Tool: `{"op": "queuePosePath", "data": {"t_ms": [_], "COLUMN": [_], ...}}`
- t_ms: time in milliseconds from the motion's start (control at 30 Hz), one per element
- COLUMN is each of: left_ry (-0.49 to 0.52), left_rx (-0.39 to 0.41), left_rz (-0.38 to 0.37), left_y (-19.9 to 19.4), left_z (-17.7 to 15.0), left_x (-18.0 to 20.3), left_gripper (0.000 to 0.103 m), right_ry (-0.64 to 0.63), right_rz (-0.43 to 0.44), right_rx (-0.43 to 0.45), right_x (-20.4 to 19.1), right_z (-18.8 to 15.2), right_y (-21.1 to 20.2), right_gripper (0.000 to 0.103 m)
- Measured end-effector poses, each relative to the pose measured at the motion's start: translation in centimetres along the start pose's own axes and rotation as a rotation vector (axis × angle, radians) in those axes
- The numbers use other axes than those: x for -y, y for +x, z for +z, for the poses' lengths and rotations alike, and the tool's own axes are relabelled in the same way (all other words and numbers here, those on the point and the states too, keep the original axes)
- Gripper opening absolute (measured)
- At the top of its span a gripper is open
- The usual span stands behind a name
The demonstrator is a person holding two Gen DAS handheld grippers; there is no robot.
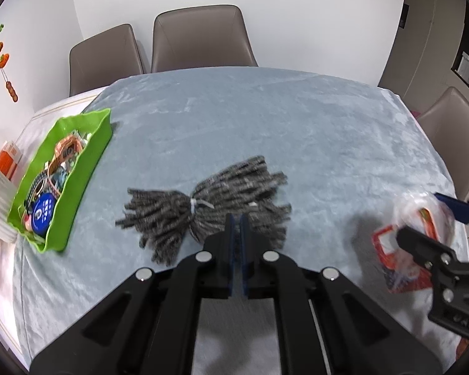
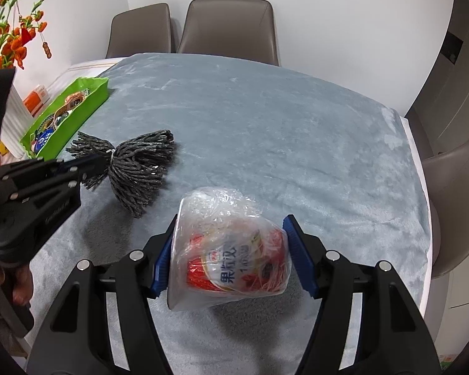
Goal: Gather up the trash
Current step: 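Grasp the black yarn mop head with the left tool while the right tool holds the cup, then carry the mop head and wrapped cup over the metal bin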
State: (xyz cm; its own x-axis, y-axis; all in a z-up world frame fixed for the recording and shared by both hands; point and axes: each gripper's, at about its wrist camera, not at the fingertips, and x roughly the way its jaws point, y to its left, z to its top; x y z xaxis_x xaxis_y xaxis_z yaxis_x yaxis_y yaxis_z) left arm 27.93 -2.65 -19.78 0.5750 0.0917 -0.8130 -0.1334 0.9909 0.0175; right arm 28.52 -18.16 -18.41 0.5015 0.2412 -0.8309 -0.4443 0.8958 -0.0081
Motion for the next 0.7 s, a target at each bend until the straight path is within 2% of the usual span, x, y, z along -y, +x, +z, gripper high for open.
{"op": "queuePosePath", "data": {"t_ms": [67,100,133,167,233,333,500,533,633,700], "left_ry": [-0.005,-0.009,-0.013,-0.018,-0.012,0.009,0.054,0.059,0.126,0.124], "left_rx": [0.001,0.021,0.051,0.1,0.11,0.081,-0.029,-0.044,-0.055,-0.056], "left_rz": [-0.004,0.003,0.007,0.006,0.005,0.022,0.053,0.059,0.107,0.095], "left_y": [0.7,0.8,0.6,0.2,0.3,1.7,5.9,6.5,7.5,7.4], "left_z": [0.5,0.8,0.8,1.1,1.5,2.0,1.3,1.0,0.0,-0.2], "left_x": [-0.2,-0.3,-0.4,-0.5,-0.5,-0.4,-0.2,-0.1,0.9,1.2], "left_gripper": [0.031,0.059,0.071,0.072,0.078,0.078,0.078,0.081,0.082,0.082], "right_ry": [0.003,0.005,0.007,0.009,0.013,0.015,0.023,0.022,0.019,0.019], "right_rz": [-0.001,-0.002,-0.002,-0.002,-0.003,-0.004,0.001,0.0,-0.003,-0.006], "right_rx": [-0.006,-0.008,-0.011,-0.013,-0.02,-0.031,-0.048,-0.049,-0.055,-0.058], "right_x": [0.1,0.1,0.2,0.2,0.3,0.4,0.3,0.3,0.0,0.0], "right_z": [0.2,0.2,0.2,0.2,0.3,0.4,0.5,0.5,0.5,0.6], "right_y": [0.4,0.5,0.6,0.8,1.1,1.7,2.6,2.6,2.9,2.9], "right_gripper": [0.062,0.062,0.062,0.062,0.062,0.062,0.062,0.062,0.062,0.062]}}
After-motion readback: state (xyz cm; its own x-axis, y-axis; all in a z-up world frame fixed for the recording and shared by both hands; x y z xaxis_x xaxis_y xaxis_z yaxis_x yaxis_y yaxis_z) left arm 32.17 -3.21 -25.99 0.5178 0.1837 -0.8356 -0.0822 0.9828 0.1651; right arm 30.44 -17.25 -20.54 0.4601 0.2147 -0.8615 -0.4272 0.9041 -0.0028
